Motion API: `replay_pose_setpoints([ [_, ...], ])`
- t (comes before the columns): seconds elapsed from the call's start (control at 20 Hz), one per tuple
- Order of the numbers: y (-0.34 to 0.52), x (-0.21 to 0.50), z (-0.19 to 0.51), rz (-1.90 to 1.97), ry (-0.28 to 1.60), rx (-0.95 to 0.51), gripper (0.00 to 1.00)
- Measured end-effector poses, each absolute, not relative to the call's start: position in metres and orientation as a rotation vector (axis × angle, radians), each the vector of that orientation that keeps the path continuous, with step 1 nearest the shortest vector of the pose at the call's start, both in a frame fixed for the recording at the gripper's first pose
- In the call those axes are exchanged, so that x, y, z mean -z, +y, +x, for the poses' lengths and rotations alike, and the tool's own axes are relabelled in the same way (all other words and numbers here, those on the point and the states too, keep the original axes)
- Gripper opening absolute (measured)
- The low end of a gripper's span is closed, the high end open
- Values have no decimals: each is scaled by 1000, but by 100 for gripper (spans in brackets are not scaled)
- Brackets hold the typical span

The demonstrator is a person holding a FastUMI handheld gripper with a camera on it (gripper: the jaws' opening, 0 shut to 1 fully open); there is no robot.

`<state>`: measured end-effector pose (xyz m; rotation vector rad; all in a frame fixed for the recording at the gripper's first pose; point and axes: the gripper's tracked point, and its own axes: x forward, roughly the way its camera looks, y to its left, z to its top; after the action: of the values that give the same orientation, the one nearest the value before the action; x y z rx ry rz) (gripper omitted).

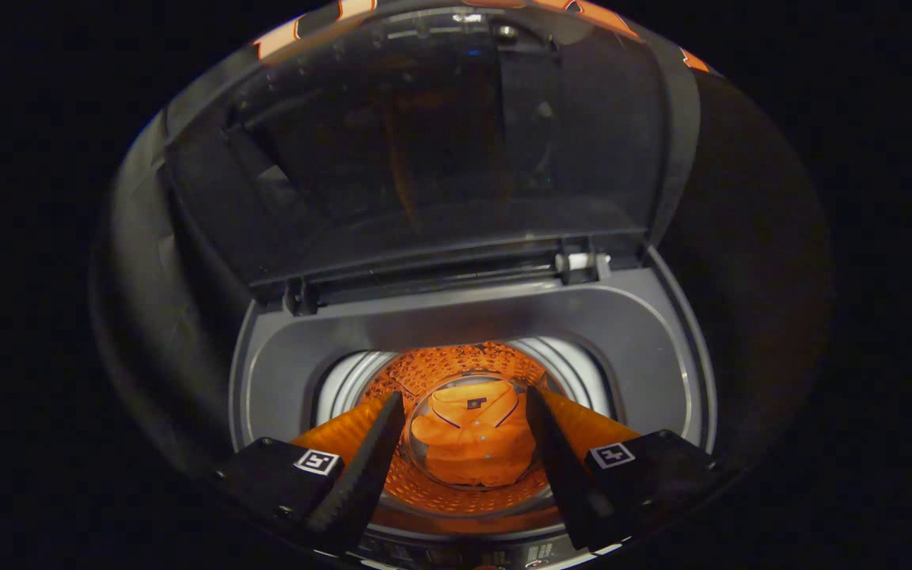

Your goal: Put the clothes into the washing machine and then close the washing machine lid.

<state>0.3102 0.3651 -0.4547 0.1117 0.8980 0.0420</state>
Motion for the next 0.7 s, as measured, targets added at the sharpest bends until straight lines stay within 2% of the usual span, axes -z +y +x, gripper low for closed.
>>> replay_pose_setpoints([
  [0.35, 369, 339, 321, 67, 723, -68, 99],
  [0.7, 391, 216, 396, 38, 516, -107, 98],
])
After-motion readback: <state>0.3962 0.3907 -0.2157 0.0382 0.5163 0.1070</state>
